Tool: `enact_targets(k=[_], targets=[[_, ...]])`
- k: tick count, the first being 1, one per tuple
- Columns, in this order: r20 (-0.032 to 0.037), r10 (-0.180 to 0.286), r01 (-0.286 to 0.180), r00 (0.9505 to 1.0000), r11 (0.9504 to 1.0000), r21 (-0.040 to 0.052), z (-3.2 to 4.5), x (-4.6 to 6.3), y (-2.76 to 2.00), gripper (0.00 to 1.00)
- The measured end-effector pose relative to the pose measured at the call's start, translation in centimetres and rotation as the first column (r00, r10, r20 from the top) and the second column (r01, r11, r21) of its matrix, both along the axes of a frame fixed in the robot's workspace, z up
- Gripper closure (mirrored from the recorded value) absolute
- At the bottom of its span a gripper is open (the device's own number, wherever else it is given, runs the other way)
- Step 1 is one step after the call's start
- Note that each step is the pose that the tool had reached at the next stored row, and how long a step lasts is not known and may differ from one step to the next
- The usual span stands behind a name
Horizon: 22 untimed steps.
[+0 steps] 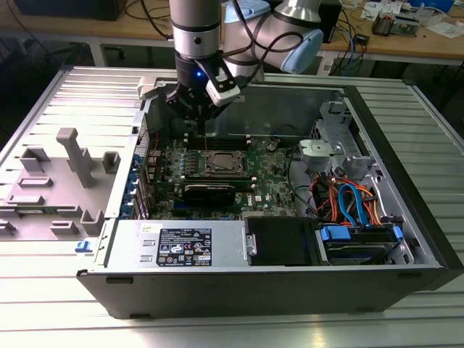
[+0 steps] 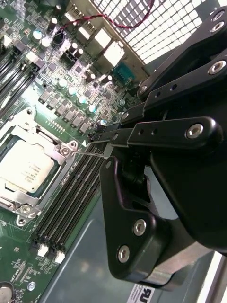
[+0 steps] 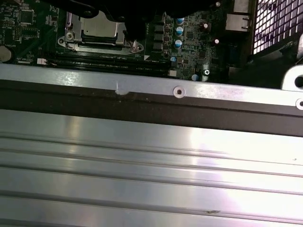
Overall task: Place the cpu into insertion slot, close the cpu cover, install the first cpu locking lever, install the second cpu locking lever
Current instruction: 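Install the first cpu locking lever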
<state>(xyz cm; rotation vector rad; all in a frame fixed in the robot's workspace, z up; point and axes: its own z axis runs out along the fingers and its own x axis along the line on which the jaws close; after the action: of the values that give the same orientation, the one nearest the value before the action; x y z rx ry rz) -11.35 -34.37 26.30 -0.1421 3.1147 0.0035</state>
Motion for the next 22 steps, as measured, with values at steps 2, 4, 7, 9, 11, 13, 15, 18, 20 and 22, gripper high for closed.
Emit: enact_targets(k=[2, 4, 7, 9, 11, 13, 15, 18, 20, 22], targets=[[-0.0001, 0.000, 0.000, 1.0000, 1.0000, -0.0001, -0.05, 0.22, 0.00, 0.89], [0.0000, 0.000, 0.000, 1.0000, 1.0000, 0.0000, -0.12, 0.47, 0.00, 0.89], [-0.0001, 0.000, 0.000, 1.0000, 1.0000, -0.0001, -0.15, 0.55, 0.00, 0.89], [0.0000, 0.000, 0.000, 1.0000, 1.0000, -0.0001, -0.32, 0.66, 0.00, 0.89], [-0.0001, 0.000, 0.000, 1.0000, 1.0000, -0.0001, -0.32, 0.66, 0.00, 0.89], [0.0000, 0.000, 0.000, 1.0000, 1.0000, -0.0001, -0.33, 0.67, 0.00, 0.89], [-0.0001, 0.000, 0.000, 1.0000, 1.0000, -0.0001, -0.33, 0.67, 0.00, 0.89], [0.0003, 0.000, 0.000, 1.0000, 1.0000, 0.0003, -0.40, 0.67, 0.01, 0.89], [0.0000, 0.000, 0.000, 1.0000, 1.0000, -0.0001, -0.52, 0.67, 0.00, 0.89], [0.0001, 0.000, 0.000, 1.0000, 1.0000, 0.0001, -0.81, 0.74, 0.00, 0.89]])
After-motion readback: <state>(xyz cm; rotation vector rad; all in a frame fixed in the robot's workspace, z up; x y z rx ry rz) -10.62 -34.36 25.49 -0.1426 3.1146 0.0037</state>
